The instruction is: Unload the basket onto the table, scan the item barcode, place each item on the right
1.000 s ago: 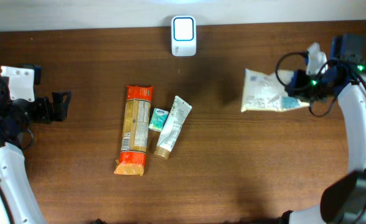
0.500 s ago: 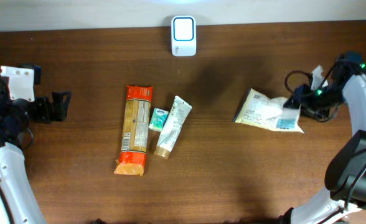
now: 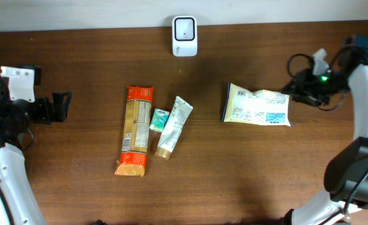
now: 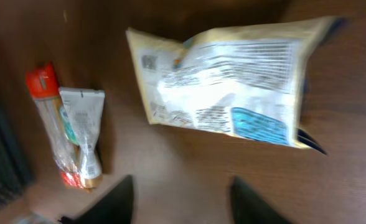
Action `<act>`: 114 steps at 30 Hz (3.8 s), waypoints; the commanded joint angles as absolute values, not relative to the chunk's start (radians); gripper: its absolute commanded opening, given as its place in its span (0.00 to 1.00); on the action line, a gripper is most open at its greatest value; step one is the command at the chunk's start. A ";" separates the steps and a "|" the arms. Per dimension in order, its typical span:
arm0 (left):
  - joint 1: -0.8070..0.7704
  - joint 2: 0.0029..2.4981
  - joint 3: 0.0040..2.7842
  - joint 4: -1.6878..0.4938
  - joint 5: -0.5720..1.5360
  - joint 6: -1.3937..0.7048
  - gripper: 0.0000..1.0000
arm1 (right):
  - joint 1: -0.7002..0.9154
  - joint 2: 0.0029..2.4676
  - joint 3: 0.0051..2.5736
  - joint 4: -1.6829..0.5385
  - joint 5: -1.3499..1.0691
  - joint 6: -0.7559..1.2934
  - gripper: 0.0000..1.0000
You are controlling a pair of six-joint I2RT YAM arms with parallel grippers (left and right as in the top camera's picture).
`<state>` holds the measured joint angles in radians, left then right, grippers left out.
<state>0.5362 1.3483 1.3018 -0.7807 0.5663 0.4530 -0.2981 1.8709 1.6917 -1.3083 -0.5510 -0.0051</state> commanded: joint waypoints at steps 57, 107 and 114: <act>0.540 1.347 1.310 -0.779 0.580 0.469 0.99 | 0.568 2.187 1.814 -0.947 0.245 -1.158 0.08; 0.540 1.348 1.310 -0.779 0.580 0.469 0.99 | 0.522 2.190 2.017 -1.262 -0.363 0.077 0.25; 0.540 1.348 1.310 -0.778 0.580 0.469 0.99 | 0.329 2.189 2.191 -1.420 -0.345 -0.115 0.99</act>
